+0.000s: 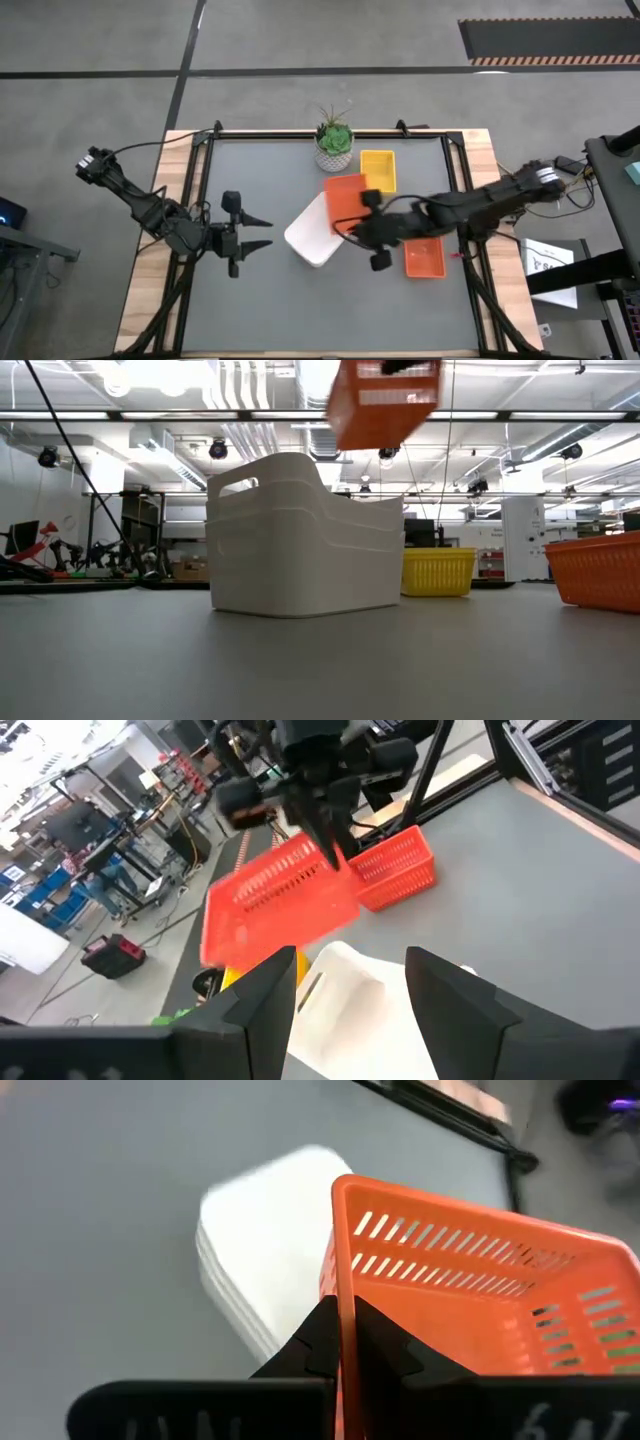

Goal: Stack baskets by color
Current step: Stack the left orange bin on the right orange bin

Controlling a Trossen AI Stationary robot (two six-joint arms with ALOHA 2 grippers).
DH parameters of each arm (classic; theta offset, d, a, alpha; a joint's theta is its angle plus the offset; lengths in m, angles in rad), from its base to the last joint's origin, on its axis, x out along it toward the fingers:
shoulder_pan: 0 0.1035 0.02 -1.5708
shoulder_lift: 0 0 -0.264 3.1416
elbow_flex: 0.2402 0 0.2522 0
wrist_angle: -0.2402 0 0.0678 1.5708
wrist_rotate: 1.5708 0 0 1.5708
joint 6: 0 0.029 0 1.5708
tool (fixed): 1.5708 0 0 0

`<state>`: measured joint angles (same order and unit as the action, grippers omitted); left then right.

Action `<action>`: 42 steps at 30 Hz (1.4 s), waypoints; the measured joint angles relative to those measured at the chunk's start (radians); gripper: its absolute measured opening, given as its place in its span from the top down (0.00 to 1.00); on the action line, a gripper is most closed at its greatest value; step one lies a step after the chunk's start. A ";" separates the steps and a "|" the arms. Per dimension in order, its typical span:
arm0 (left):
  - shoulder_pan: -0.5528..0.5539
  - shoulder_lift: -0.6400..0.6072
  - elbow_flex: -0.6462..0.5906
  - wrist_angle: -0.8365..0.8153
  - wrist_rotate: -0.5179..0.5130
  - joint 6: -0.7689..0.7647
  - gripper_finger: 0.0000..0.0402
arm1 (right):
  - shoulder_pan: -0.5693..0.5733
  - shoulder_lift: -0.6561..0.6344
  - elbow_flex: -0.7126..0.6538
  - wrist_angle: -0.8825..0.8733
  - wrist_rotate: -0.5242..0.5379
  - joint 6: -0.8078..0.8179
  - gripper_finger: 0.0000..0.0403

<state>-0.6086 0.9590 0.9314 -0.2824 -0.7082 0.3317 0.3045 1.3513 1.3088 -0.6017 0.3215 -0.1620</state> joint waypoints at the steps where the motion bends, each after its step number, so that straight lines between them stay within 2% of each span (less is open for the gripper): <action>1: 0.000 0.001 0.000 0.003 0.000 0.000 0.57 | 0.025 -0.024 -0.028 -0.008 0.049 0.014 0.98; 4: 0.000 0.002 0.000 0.016 -0.003 0.000 0.57 | 0.110 -0.097 -0.104 -0.021 0.131 0.074 0.98; 12: 0.000 0.003 0.000 0.023 -0.005 0.000 0.57 | 0.332 -0.299 -0.370 -0.050 0.310 0.368 0.98; 16: 0.000 0.003 -0.001 0.046 -0.008 0.021 0.57 | 0.430 -0.358 -0.501 -0.043 0.351 0.535 0.98; 21: 0.001 0.003 -0.001 0.045 -0.008 0.023 0.57 | 0.535 -0.362 -0.613 -0.044 0.365 0.724 0.98; 26: 0.001 0.004 -0.001 0.044 -0.008 0.022 0.57 | 0.620 -0.345 -0.649 -0.045 0.410 0.797 0.98; 33: 0.001 0.004 -0.002 0.058 -0.008 0.023 0.57 | 0.713 -0.342 -0.649 -0.060 0.410 0.906 0.98; 42: 0.001 0.004 -0.002 0.078 -0.008 0.024 0.57 | 0.805 -0.343 -0.640 -0.220 0.378 1.117 0.98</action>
<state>-0.6079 0.9627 0.9295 -0.2047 -0.7158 0.3553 1.1097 1.0082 0.6685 -0.8214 0.6992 0.9551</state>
